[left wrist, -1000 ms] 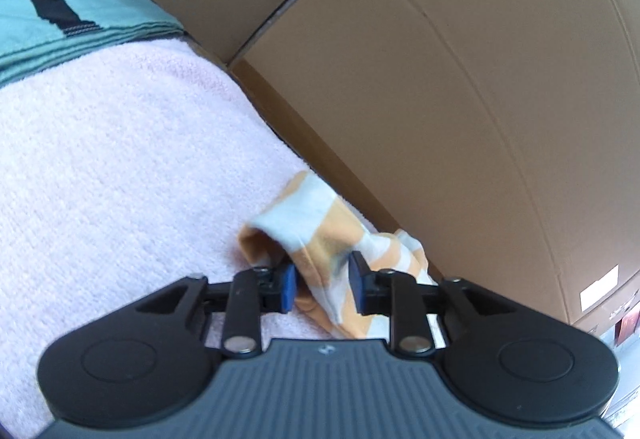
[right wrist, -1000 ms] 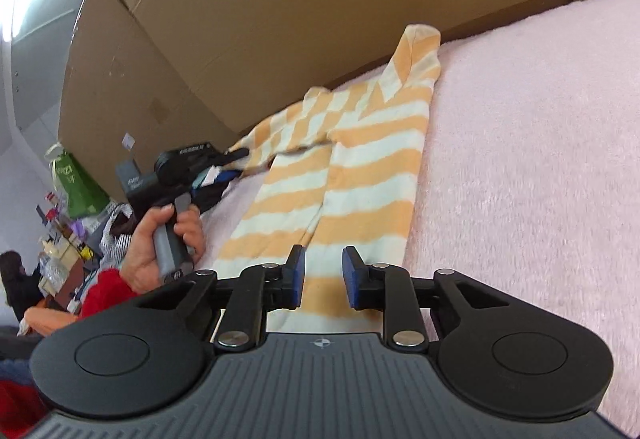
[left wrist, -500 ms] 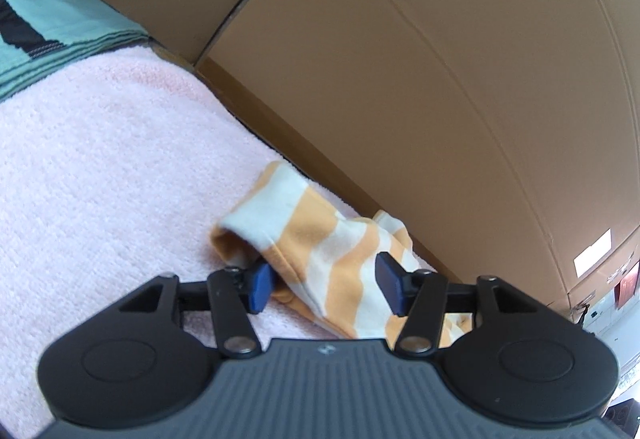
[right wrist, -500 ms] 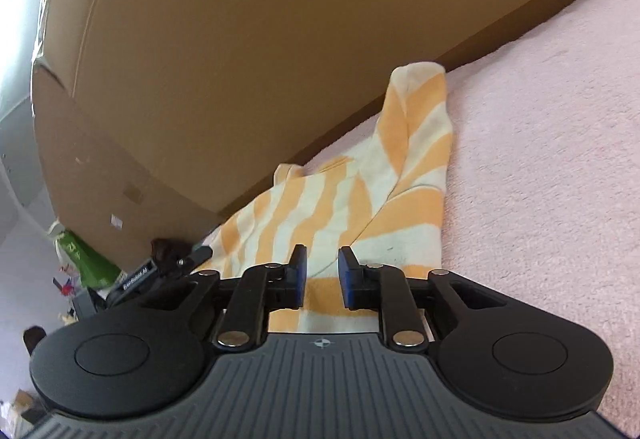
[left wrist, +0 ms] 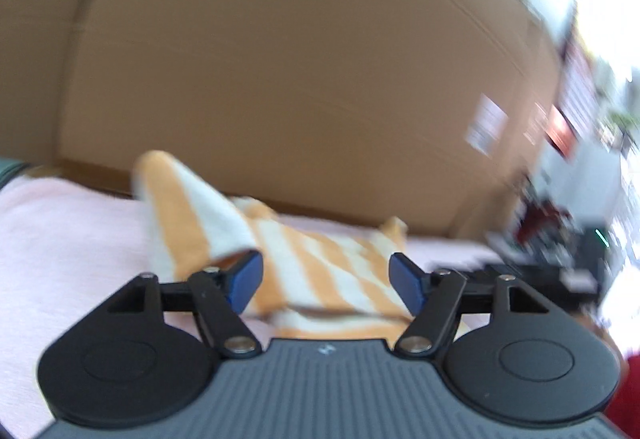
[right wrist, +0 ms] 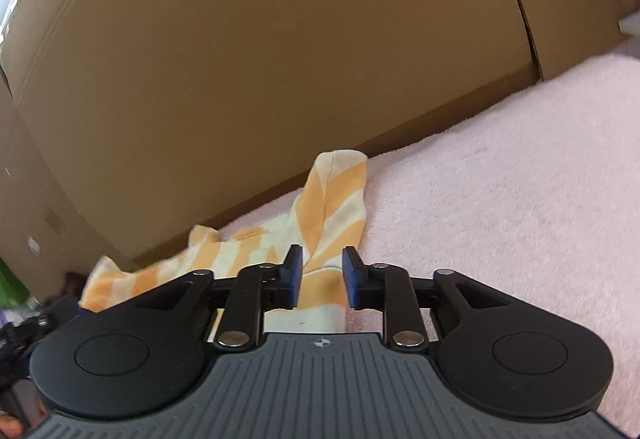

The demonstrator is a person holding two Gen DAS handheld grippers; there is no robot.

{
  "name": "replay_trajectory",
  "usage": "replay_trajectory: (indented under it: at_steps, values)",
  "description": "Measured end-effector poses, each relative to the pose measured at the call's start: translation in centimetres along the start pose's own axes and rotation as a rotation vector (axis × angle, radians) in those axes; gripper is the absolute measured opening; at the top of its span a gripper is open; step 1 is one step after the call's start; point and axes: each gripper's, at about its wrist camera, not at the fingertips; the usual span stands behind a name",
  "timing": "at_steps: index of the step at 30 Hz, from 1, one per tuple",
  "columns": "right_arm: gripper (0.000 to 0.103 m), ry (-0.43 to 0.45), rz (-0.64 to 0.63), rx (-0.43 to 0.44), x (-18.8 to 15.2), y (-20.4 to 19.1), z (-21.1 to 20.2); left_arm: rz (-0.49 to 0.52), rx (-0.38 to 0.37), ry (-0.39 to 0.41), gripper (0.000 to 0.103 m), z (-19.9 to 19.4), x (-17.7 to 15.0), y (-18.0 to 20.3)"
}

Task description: Fold clothes

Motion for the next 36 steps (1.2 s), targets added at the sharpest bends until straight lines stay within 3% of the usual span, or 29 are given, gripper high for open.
replay_trajectory:
  at_steps: [1,3,5,8,10,12,15,17,19,22,28,32,34,36]
  values:
    - [0.033,-0.01,-0.04,-0.002,0.3,-0.3,0.4,0.008,-0.027,-0.026,0.073,0.7,-0.2,0.8]
    - [0.036,-0.046,-0.097,0.005,0.8,-0.8,1.7,0.024,-0.08,-0.078,0.085,2.0,-0.7,2.5]
    - [0.03,-0.089,-0.143,-0.014,0.9,-1.0,3.2,0.04,-0.134,-0.13,0.084,3.3,-1.2,4.1]
    - [0.003,-0.074,-0.019,0.001,1.4,0.9,3.7,0.031,-0.185,-0.209,0.073,5.7,-2.0,5.3]
    - [0.004,-0.051,0.12,-0.011,1.5,3.1,3.3,-0.011,-0.2,-0.25,0.07,7.0,-2.3,5.0]
    - [0.001,-0.053,0.182,0.0,1.6,4.3,3.3,-0.055,-0.209,-0.301,0.071,8.3,-2.8,4.5]
    - [0.007,-0.046,0.154,-0.004,1.8,4.0,2.9,-0.089,-0.223,-0.296,0.076,8.3,-2.9,3.9]
    - [0.016,0.061,0.116,-0.064,2.1,3.7,1.3,-0.102,-0.225,-0.29,0.077,8.3,-3.0,3.8]
    - [0.016,0.126,0.19,0.01,2.6,4.9,-0.5,-0.113,-0.229,-0.283,0.078,8.0,-3.0,3.7]
    - [0.015,0.024,0.255,0.139,3.5,5.9,-0.1,-0.136,-0.249,-0.281,0.082,7.8,-3.0,3.5]
    - [0.017,-0.287,0.125,0.259,4.7,3.2,4.8,-0.173,-0.284,-0.277,0.084,7.9,-3.0,2.8]
    - [0.012,-0.285,0.149,0.228,5.3,3.8,7.7,-0.203,-0.31,-0.273,0.086,7.8,-3.1,2.4]
    - [0.0,-0.232,0.21,0.184,5.7,5.6,8.7,-0.215,-0.326,-0.27,0.088,7.8,-3.1,2.2]
    - [0.0,-0.173,0.272,0.191,5.7,7.4,8.9,-0.228,-0.341,-0.266,0.091,7.8,-3.1,2.0]
Point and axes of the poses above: each gripper's, at about its wrist camera, not at the fingertips, and z roughly the way its jaws point, y to its right, x to its top, and after that the axes turned 1 degree about z, right-handed
